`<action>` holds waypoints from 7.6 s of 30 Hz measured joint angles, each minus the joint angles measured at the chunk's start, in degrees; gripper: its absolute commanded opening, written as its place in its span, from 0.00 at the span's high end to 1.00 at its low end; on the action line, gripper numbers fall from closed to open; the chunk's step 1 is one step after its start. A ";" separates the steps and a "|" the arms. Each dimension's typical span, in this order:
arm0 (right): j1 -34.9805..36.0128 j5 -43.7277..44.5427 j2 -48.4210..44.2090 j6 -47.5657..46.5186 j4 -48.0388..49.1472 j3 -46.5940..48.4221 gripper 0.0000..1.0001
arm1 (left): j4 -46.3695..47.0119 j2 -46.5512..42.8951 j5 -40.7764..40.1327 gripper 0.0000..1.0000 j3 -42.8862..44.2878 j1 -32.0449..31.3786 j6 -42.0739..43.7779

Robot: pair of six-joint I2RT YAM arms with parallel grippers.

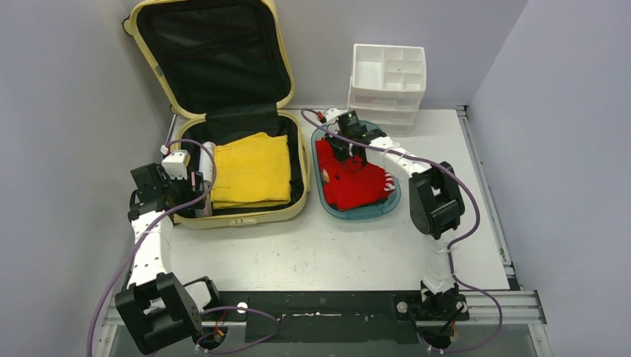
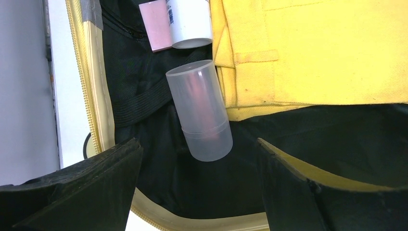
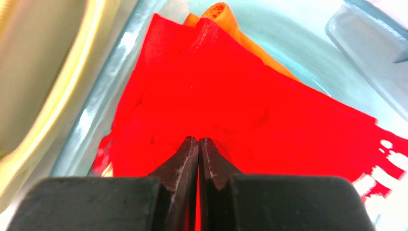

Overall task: Open, take out, and arrange the luggage
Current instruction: Adjust the clothes in the bin.

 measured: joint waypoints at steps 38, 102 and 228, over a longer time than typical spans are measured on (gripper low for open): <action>-20.33 -17.07 -34.97 -10.05 -9.27 -14.12 0.64 | -6.47 6.27 -4.74 0.03 16.35 -21.75 7.93; -5.31 5.55 -12.83 -15.87 -34.51 1.73 1.00 | 3.17 30.45 -2.25 0.03 41.05 -32.28 -3.48; 2.75 1.79 7.65 7.48 6.10 6.25 0.98 | 1.75 11.26 1.42 0.03 17.09 -16.98 -0.66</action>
